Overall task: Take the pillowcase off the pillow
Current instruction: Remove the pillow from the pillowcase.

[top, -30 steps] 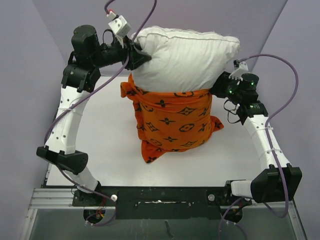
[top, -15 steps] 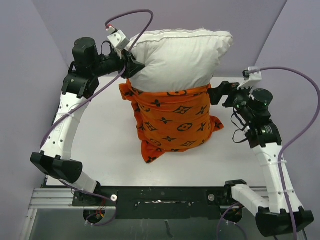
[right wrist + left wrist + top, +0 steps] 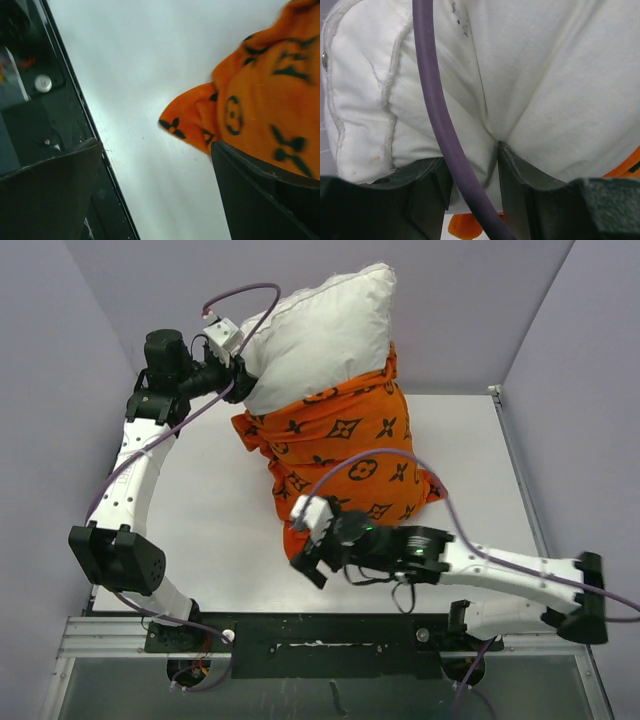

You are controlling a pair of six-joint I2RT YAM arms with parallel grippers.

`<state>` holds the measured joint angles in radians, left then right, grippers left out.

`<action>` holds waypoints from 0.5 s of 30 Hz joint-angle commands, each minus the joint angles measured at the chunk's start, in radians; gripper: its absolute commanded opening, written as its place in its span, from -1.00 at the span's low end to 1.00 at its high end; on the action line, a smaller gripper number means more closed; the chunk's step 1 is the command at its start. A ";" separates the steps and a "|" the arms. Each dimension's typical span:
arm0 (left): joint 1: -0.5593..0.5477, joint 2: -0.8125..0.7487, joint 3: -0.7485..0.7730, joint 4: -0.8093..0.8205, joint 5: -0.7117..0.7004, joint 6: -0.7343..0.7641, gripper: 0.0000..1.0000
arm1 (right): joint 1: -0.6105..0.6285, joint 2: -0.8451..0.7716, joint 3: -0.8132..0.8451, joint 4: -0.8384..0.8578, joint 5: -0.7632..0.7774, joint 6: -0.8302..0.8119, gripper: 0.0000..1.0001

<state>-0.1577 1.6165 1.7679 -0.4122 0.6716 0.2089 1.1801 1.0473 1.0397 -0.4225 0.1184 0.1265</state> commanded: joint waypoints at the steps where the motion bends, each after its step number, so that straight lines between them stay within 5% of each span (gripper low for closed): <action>1: 0.020 -0.054 -0.084 -0.024 -0.410 0.059 -1.00 | 0.117 0.247 0.054 -0.059 0.153 -0.051 0.94; 7: 0.075 -0.135 -0.211 -0.006 -0.412 0.136 -1.00 | 0.035 0.488 0.050 0.039 0.040 0.010 0.92; 15: 0.166 -0.165 -0.231 -0.013 -0.353 0.161 -1.00 | -0.058 0.633 0.041 0.092 0.115 0.047 0.71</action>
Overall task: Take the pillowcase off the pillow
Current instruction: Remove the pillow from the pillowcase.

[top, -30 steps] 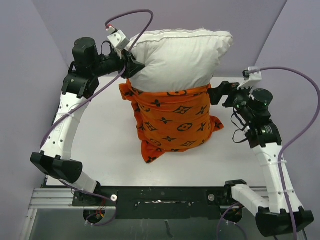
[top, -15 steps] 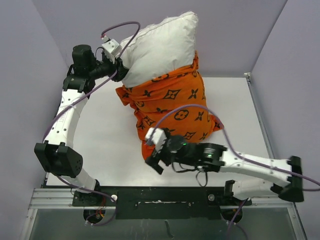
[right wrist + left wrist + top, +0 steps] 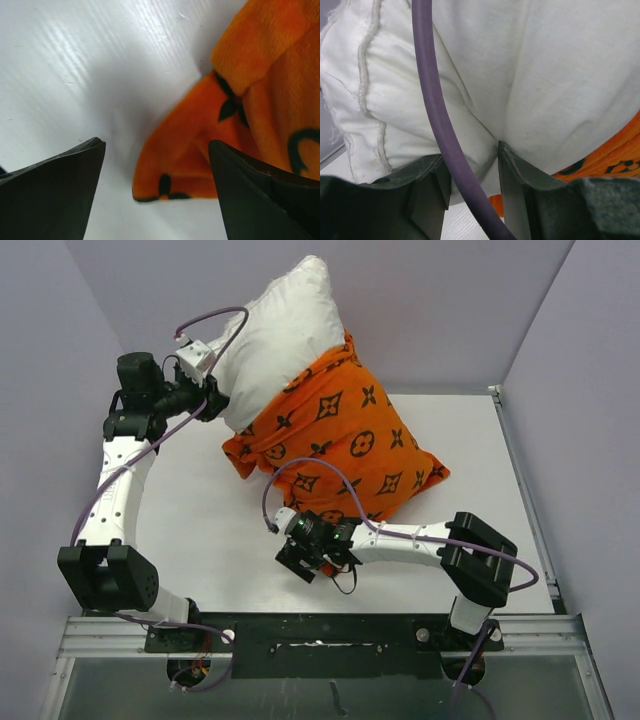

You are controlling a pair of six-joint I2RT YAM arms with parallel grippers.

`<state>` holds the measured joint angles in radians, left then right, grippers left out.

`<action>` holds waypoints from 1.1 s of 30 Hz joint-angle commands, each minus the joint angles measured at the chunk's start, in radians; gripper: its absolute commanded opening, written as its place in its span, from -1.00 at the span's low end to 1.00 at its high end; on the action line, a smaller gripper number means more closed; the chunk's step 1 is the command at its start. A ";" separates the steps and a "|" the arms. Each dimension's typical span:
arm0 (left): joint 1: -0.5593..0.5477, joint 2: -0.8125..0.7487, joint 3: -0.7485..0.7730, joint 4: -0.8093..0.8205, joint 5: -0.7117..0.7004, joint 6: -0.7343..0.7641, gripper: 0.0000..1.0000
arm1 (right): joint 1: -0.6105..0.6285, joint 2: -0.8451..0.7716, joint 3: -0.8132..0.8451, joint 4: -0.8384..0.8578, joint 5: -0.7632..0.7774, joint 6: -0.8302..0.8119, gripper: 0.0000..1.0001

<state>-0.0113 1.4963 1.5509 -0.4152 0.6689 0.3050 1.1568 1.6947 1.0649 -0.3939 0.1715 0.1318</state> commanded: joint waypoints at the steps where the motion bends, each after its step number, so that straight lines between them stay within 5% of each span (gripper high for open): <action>1: 0.029 -0.045 -0.017 -0.006 -0.347 0.072 -1.00 | -0.043 -0.028 -0.009 0.063 0.076 0.053 0.65; 10: 0.122 -0.032 -0.043 0.072 -0.320 0.080 -1.00 | -0.063 -0.189 -0.196 -0.052 0.364 0.231 -0.01; 11: 0.132 -0.030 -0.043 0.079 -0.318 0.078 -1.00 | -0.066 -0.205 -0.196 -0.075 0.400 0.246 0.02; 14: 0.157 -0.026 -0.038 0.086 -0.314 0.092 -1.00 | -0.072 -0.296 -0.182 -0.128 0.460 0.292 0.54; 20: 0.208 -0.013 -0.052 0.117 -0.309 0.107 -1.00 | -0.278 -0.556 -0.165 -0.174 0.321 0.390 0.93; 27: 0.236 -0.033 -0.126 0.102 -0.252 0.116 -1.00 | -0.640 -0.721 -0.101 -0.171 0.128 0.440 0.96; 31: 0.243 -0.088 -0.134 -0.043 -0.076 0.194 -1.00 | -0.897 -0.696 -0.030 -0.205 -0.082 0.487 0.96; 32: 0.247 -0.105 -0.124 -0.095 -0.018 0.214 -0.64 | -0.967 -0.689 -0.024 -0.206 -0.132 0.500 0.95; 33: 0.252 -0.120 -0.112 -0.147 0.046 0.238 0.13 | -1.034 -0.681 -0.024 -0.199 -0.185 0.520 0.96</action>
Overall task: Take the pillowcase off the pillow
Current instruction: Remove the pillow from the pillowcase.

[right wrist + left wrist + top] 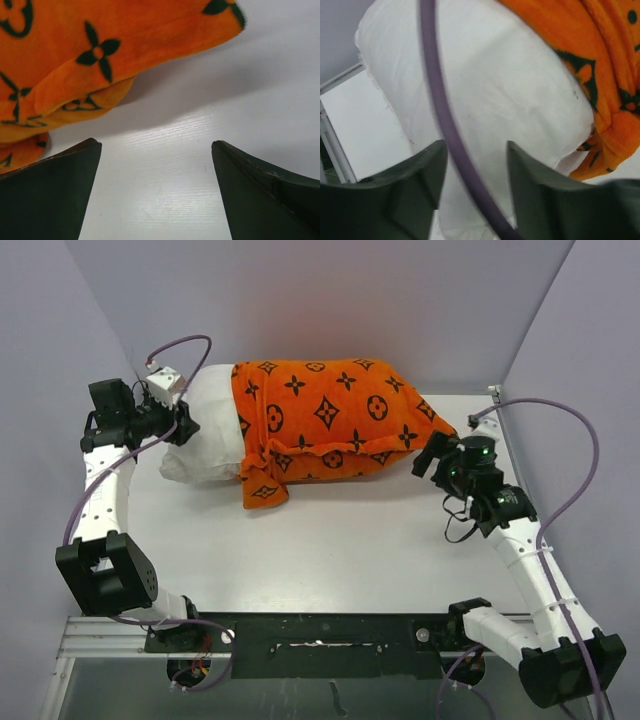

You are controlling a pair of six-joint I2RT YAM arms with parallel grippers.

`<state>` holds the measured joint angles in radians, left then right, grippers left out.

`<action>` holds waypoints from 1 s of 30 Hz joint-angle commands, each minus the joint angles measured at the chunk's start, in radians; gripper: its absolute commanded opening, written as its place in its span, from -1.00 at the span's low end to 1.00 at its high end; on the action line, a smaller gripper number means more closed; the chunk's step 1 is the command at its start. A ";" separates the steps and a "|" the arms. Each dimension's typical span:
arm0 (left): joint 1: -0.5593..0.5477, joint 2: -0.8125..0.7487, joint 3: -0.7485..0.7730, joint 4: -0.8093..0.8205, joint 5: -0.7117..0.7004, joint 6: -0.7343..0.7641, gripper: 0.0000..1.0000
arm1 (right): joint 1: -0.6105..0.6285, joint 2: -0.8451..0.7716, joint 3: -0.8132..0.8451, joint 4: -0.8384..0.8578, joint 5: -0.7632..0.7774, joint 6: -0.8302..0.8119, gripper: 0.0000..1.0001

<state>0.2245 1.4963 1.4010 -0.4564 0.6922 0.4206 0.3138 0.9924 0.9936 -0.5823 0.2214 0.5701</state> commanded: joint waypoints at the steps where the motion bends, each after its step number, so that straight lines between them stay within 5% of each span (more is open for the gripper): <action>1: 0.018 -0.132 0.051 -0.193 0.076 0.164 0.72 | -0.269 0.028 0.040 0.008 -0.284 0.107 0.96; 3: 0.014 -0.148 0.063 -0.288 0.135 0.246 0.95 | -0.367 0.046 0.006 0.067 -0.377 0.155 0.96; 12: 0.034 0.029 0.082 -0.493 -0.038 0.595 0.96 | -0.452 0.150 0.002 0.281 -0.528 0.251 0.96; 18: 0.009 0.042 -0.093 -0.143 -0.118 0.517 0.96 | -0.451 0.192 0.006 0.339 -0.540 0.257 0.96; 30: -0.112 0.295 -0.070 -0.042 -0.122 0.482 0.92 | -0.450 0.269 0.023 0.464 -0.584 0.261 0.96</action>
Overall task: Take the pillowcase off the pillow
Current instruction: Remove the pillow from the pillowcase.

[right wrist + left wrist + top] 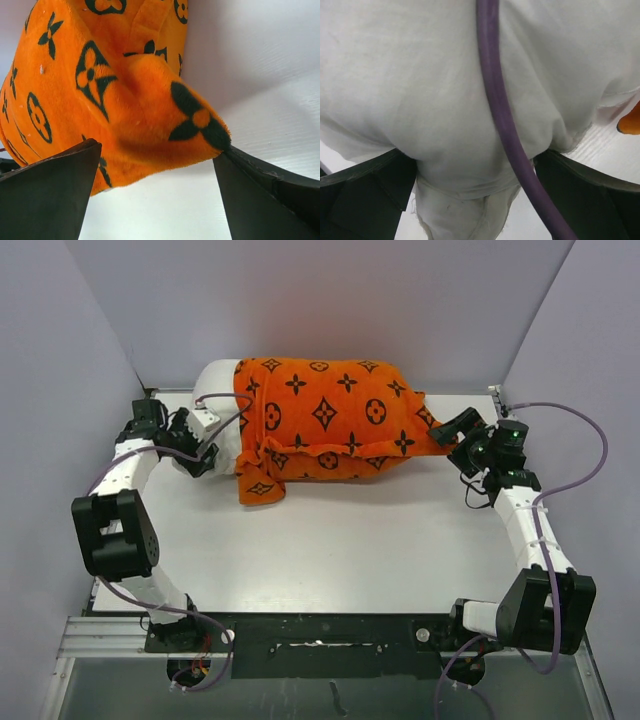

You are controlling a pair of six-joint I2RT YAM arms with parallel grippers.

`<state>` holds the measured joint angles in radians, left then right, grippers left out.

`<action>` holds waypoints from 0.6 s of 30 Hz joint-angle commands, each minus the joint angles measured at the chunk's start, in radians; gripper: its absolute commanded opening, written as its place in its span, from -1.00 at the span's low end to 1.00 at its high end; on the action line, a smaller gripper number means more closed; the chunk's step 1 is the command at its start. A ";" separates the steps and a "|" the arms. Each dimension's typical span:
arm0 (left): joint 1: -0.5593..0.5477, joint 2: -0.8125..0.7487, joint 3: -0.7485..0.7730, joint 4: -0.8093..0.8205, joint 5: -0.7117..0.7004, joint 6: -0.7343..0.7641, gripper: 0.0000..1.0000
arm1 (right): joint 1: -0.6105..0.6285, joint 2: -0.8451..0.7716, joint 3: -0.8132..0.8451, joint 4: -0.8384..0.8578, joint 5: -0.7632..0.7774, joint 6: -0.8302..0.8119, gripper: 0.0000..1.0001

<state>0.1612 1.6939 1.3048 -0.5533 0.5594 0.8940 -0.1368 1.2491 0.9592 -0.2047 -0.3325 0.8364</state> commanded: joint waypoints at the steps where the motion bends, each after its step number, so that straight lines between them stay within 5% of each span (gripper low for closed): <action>1: -0.054 0.119 0.037 0.053 0.008 0.011 0.81 | 0.000 0.016 0.065 0.087 -0.034 -0.008 0.96; 3: -0.059 0.164 0.063 0.049 0.000 0.018 0.33 | 0.001 0.024 0.075 0.094 -0.039 -0.012 0.96; 5: -0.066 0.198 0.095 0.015 -0.014 0.046 -0.68 | 0.000 0.032 0.080 0.101 -0.044 -0.008 0.96; 6: -0.071 0.204 0.105 0.011 -0.034 0.049 -1.00 | 0.002 0.035 0.081 0.107 -0.049 -0.003 0.96; 18: -0.032 0.066 -0.066 0.176 -0.160 0.108 -1.00 | 0.035 0.060 0.063 0.179 -0.034 0.081 0.96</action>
<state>0.1165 1.7996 1.2888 -0.4206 0.5339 0.9543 -0.1154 1.2987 0.9924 -0.0948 -0.3683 0.8894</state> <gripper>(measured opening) 0.372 0.988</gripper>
